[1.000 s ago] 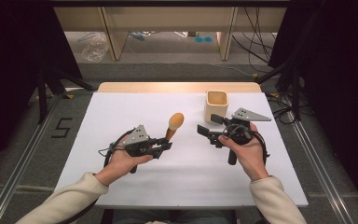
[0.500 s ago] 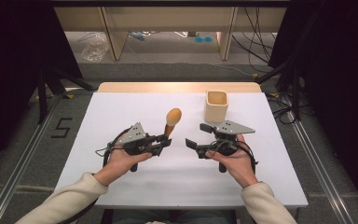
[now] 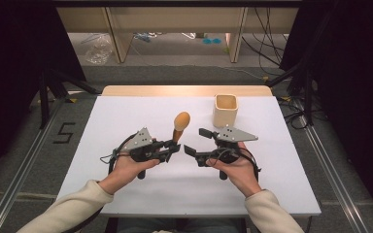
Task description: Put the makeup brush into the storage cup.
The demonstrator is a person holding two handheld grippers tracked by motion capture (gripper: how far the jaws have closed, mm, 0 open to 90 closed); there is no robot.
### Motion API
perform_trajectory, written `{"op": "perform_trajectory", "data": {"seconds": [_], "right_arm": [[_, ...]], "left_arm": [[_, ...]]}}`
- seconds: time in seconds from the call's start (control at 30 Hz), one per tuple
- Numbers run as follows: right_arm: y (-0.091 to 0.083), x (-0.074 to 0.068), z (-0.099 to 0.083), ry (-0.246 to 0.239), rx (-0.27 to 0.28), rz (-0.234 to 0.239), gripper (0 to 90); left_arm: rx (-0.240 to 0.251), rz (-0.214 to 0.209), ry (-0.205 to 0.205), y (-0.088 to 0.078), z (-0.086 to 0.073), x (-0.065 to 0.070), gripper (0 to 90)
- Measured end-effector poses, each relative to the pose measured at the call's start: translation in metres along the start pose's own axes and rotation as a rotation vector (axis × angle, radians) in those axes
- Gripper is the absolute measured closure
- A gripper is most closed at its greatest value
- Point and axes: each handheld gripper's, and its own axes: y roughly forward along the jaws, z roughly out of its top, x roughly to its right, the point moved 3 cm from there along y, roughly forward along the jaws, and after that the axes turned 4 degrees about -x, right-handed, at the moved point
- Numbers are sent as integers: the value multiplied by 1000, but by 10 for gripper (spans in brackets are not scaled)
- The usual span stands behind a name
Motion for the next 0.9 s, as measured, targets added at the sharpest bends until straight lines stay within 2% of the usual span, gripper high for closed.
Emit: {"op": "perform_trajectory", "data": {"seconds": [0.03, 0.07, 0.13, 0.17, 0.2, 0.27, 0.33, 0.4, 0.43, 0.47, 0.6, 0.63, 0.77, 0.9], "right_arm": [[2, 0, 1, -4, 11, 2, 186], [2, -2, 1, -4, -6, 3, 199], [6, -3, 4, 0, 26, 0, 234], [6, -5, 5, 7, 16, 7, 246], [9, -4, 7, -12, 54, -3, 264], [11, -8, 8, 32, 70, 21, 298], [13, -8, 8, 33, 62, 23, 326], [17, -9, 8, 44, 88, 29, 371], [15, -9, 7, 48, 66, 28, 383], [18, -9, 8, 54, 92, 24, 401], [21, -11, 9, 62, 105, 32, 465], [20, -11, 9, 59, 86, 34, 471], [25, -13, 11, 88, 109, 38, 516], [27, -14, 12, 89, 118, 34, 547]], "left_arm": [[-1, -1, 0, 0, 0, 0, 742], [-1, -2, 8, 0, 0, 0, 742], [0, -4, 5, 1, 0, 2, 742], [0, -7, 7, 1, 0, 2, 742], [1, -7, 8, 1, 0, 2, 742], [1, -10, 7, 1, 0, 3, 742], [-2, -10, 4, 2, 0, 3, 742], [-2, -9, 6, 2, 0, 4, 742], [-1, -10, 4, 2, 0, 4, 742], [-1, -9, 3, 2, 0, 4, 742], [-1, -10, 1, 2, 0, 4, 742], [-1, -8, 9, 2, 0, 4, 742], [1, -7, 7, 3, -1, 5, 742], [2, -3, 8, 3, -1, 5, 742]]}}
